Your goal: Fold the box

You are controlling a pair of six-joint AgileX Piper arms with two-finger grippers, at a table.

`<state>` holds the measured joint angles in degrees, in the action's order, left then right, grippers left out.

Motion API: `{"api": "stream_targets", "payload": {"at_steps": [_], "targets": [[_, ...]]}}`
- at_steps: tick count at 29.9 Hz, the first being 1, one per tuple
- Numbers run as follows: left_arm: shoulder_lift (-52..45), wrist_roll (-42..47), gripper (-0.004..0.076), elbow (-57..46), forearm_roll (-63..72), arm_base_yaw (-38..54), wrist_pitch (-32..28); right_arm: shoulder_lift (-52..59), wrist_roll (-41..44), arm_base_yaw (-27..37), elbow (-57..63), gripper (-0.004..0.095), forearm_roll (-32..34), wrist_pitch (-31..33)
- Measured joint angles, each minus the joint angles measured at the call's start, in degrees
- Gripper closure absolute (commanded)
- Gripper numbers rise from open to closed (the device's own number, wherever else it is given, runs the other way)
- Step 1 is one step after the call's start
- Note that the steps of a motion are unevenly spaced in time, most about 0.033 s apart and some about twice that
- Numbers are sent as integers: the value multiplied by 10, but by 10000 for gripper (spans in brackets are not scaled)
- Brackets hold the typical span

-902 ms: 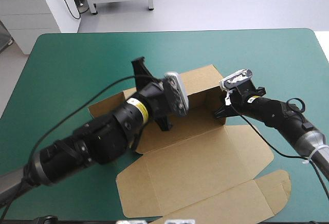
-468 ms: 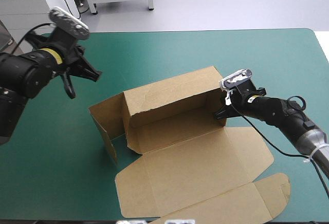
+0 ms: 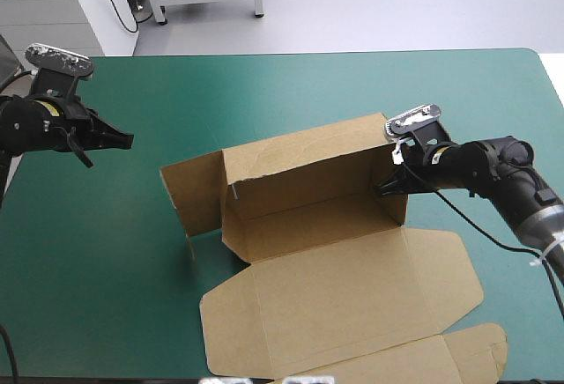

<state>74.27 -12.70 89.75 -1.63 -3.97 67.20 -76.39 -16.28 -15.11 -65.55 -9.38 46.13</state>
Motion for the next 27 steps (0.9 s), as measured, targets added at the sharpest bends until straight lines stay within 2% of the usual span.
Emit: {"api": "stream_targets", "payload": {"at_steps": [5, 12, 16, 21, 24, 27], "targets": [[0, -1, 709, -7, 0, 1, -4, -1, 37, 0, -17, 923, 27, 58], [0, 3, 714, -7, 0, 1, -21, -62, 100, 0, -48, 923, 71, 70], [0, 4, 714, -7, 1, 2, -25, -115, 112, 0, -107, 923, 73, 60], [0, 4, 716, -7, 1, 2, -21, -200, 115, 0, -185, 919, 71, 13], [0, 4, 717, -7, 2, 2, -17, -247, 118, 0, -221, 858, 70, 2], [-1, 4, 717, -7, 10, 2, -16, -275, 121, 1, -246, 719, 73, 0]]}}
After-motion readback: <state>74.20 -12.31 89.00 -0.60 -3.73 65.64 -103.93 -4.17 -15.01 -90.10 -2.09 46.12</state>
